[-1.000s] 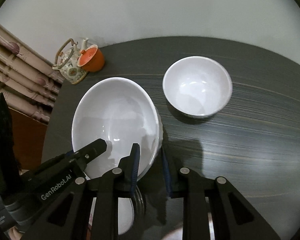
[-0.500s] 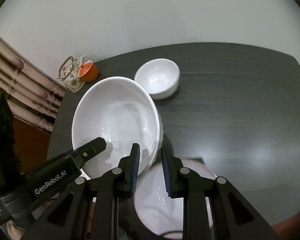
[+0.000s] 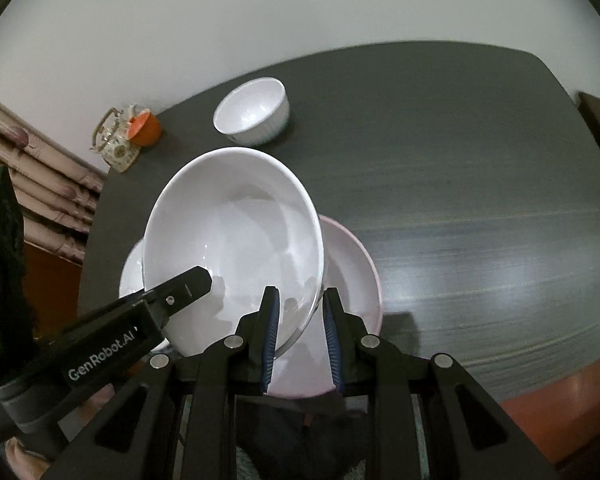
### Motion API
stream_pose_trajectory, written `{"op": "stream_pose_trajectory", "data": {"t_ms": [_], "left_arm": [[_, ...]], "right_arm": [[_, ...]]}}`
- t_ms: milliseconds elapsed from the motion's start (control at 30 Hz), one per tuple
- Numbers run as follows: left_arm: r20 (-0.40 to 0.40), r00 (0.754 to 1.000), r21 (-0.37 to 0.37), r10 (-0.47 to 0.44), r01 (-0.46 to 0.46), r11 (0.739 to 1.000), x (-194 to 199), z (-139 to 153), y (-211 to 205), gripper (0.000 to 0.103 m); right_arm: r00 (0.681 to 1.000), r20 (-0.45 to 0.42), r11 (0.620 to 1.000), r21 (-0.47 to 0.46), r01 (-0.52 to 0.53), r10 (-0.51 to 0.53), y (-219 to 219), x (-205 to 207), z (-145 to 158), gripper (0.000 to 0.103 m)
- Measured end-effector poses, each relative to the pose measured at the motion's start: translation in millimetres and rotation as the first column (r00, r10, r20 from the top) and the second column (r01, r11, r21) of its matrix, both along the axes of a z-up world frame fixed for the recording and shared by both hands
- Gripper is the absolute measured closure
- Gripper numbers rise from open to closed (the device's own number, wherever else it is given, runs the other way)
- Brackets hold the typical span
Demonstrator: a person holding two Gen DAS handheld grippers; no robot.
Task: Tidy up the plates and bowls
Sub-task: 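Carry the white bowl over the pink bowl and lower it inside, then settle the white bowl in the pink bowl and open the right tool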
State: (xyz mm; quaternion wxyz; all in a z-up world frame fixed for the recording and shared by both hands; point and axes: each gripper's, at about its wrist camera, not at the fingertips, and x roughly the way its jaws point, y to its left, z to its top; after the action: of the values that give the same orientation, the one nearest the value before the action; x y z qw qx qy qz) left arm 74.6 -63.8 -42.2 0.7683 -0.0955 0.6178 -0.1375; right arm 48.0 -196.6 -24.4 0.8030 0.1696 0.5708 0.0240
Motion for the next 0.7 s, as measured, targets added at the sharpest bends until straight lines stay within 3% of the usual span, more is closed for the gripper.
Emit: {"op": "stream_pose_trajectory", "data": {"t_ms": [433, 700], "left_arm": [[-0.056, 0.998, 0.075, -0.015, 0.019, 0.997, -3, -29, -14, 0.086], [-0.081, 0.997, 0.091, -0.013, 0.021, 0.996, -1, -38, -20, 0.086]], "right_arm": [[0.997, -0.074, 1.000, -0.002, 0.009, -0.009, -3, -7, -38, 0.082], [0.996, -0.087, 1.000, -0.014, 0.007, -0.009, 2, -2, -46, 0.082]]}}
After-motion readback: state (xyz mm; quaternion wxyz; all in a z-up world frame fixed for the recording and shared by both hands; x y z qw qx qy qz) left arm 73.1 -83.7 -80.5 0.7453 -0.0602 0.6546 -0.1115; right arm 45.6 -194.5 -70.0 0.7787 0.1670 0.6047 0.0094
